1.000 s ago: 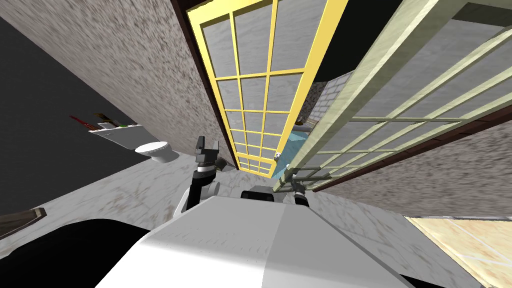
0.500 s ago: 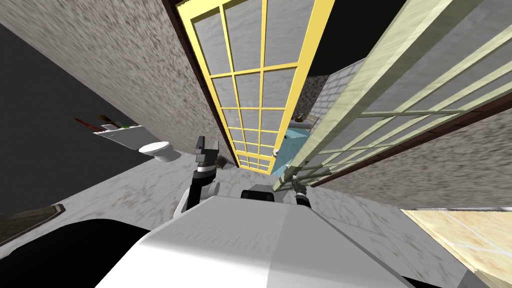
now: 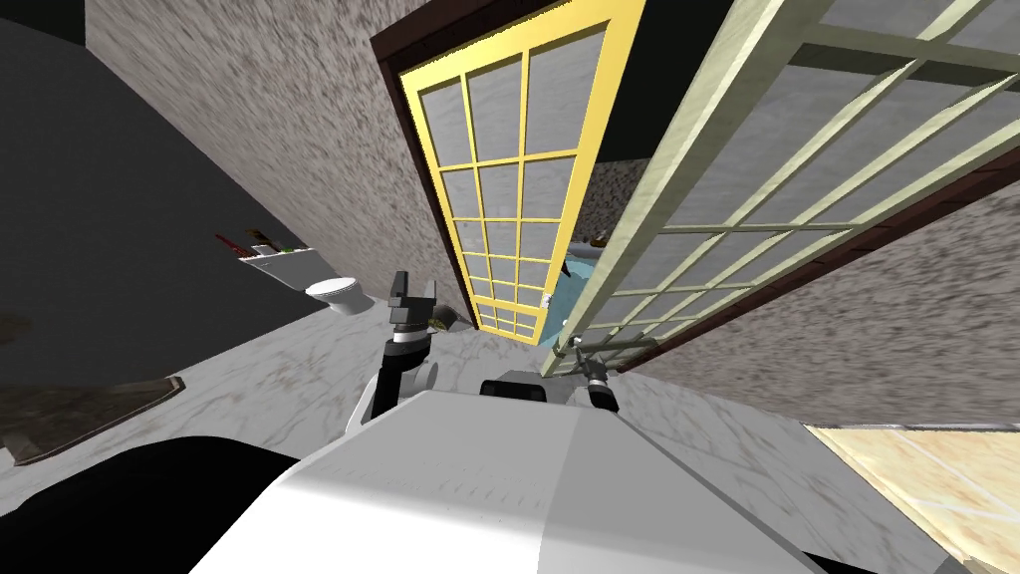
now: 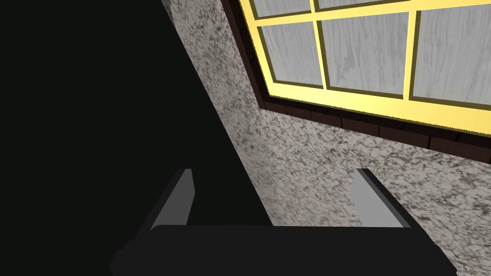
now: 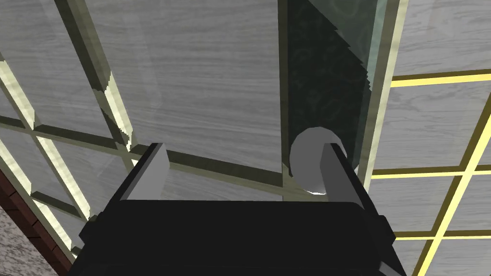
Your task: Pull the door open
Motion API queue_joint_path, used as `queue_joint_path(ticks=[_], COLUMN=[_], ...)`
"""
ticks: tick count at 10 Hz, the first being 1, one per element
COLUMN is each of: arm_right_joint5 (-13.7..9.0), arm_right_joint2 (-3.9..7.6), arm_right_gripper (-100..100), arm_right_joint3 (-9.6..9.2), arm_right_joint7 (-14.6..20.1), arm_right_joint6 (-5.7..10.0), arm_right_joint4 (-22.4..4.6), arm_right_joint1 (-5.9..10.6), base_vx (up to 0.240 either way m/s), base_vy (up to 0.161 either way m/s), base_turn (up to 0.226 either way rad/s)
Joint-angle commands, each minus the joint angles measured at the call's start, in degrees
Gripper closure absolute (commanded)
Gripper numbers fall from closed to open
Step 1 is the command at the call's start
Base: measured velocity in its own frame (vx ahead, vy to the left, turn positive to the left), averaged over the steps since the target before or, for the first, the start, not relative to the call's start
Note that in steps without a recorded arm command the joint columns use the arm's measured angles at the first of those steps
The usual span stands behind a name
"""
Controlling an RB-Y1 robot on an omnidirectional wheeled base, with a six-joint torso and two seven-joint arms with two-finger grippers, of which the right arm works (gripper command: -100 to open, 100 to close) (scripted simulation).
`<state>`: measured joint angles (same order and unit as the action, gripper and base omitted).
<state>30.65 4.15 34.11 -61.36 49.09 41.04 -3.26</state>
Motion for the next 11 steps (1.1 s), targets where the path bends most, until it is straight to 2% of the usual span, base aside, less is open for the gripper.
queue_joint_path(ticks=[1,3,8,9,11], arm_right_joint5=[1.4,2.8,6.0,5.6,4.9], arm_right_joint2=[0.97,1.51,2.66,2.56,3.16], arm_right_gripper=[-100,-100,-100,-100,-100], arm_right_joint3=[-1.62,-3.23,-7.03,-6.50,-5.64], arm_right_joint7=[0.2,0.6,1.6,1.3,1.5], arm_right_joint6=[2.06,3.54,7.03,6.73,7.13], arm_right_joint4=[-0.7,-0.3,0.6,0.3,0.0], arm_right_joint1=[1.01,1.26,1.84,1.80,1.54], base_vx=[-0.193,-0.162,-0.195,-0.104,0.151], base_vy=[-0.124,-0.125,-0.062,-0.023,0.022], base_turn=[0.199,0.115,0.107,0.024,0.128])
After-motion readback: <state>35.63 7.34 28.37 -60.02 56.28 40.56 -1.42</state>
